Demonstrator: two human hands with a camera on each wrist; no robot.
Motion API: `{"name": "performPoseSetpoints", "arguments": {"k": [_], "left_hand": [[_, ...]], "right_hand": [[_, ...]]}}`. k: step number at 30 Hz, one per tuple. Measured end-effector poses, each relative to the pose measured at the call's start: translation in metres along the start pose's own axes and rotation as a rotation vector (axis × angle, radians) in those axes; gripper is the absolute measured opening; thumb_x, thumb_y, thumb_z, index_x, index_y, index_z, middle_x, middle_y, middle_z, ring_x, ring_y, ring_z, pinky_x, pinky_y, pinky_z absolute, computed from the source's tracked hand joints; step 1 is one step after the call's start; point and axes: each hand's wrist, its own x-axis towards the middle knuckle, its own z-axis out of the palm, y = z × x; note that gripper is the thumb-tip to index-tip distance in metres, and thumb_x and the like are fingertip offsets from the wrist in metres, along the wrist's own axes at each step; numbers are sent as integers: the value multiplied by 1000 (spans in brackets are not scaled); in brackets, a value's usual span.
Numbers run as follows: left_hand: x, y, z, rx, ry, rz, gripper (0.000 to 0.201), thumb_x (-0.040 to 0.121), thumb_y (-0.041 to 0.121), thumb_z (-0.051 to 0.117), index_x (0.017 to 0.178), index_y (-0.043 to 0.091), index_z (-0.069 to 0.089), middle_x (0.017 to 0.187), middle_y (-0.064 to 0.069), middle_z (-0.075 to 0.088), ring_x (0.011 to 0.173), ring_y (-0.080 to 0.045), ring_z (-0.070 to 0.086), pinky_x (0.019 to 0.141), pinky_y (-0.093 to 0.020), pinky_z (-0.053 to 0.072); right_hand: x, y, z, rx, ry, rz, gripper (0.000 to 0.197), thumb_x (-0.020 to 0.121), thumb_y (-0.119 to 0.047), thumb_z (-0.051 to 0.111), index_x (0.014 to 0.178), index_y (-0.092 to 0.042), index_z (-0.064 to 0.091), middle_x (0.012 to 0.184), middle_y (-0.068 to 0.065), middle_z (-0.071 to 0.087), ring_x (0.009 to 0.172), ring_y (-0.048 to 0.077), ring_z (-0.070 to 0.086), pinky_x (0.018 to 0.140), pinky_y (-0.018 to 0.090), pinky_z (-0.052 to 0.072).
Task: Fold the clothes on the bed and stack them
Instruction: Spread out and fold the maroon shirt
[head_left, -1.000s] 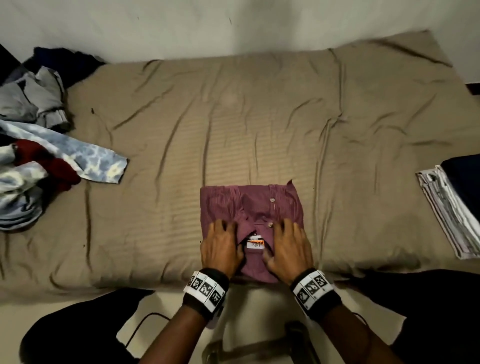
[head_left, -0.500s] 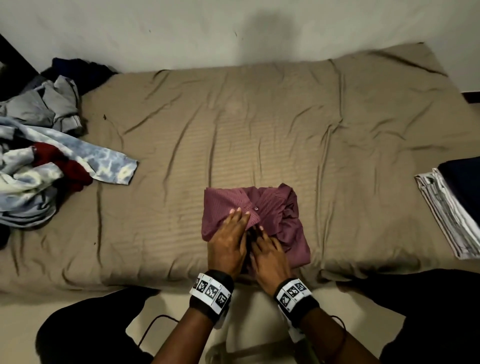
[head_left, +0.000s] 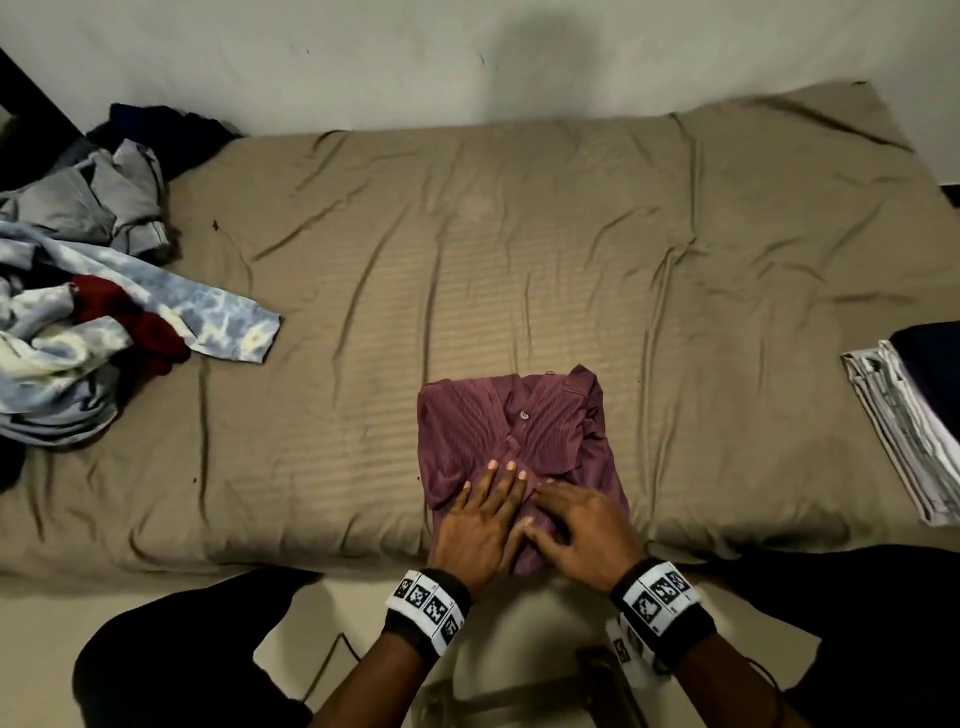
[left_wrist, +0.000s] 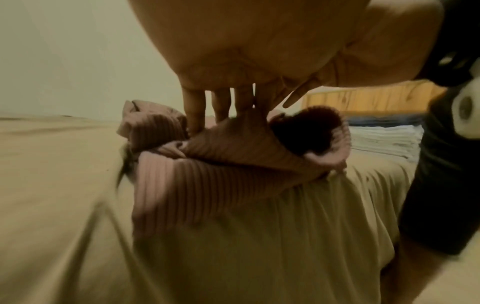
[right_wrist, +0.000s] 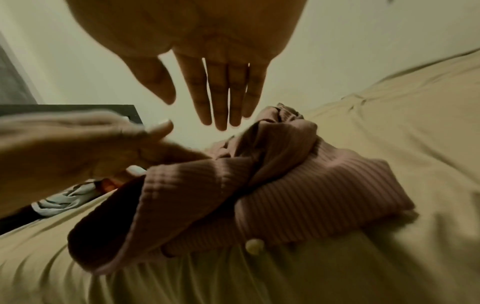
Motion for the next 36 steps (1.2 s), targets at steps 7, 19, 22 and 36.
{"name": "performPoseSetpoints", "arguments": {"k": [7,19,22,36], "left_hand": [[20,-31,-39,-121,436,-91,40,98,32,58,133,12,67,142,-8,61,143,-28,45,110,-39,45],[20,-56,5,-513,141,-469,119,77,79,63,164,24,4,170,-11,-12,155,-22,-14,126,-42,4],[24,-55,-4,-663,320,-860,113,76,82,58,156,9,29,158,-24,31,147,-35,28,122,-47,26],[48,-92,-9,-963,38,-1149,93,33,80,88,97,13,77,92,3,79,86,-20,75,87,-42,61]], "right_hand": [[41,-22,-3,-254,30,69,73,102,-47,39,162,-15,10,169,11,-4,156,26,-4,125,46,8],[30,20,21,-80,-93,248,92,92,-78,34,162,-29,-2,169,2,-14,155,22,-12,123,59,5],[22,32,5,109,283,382,75,95,-61,48,157,-22,31,165,7,23,150,25,26,120,44,26],[62,72,12,826,163,1039,62,48,-61,86,93,-18,80,89,-8,78,89,17,74,88,41,59]]}}
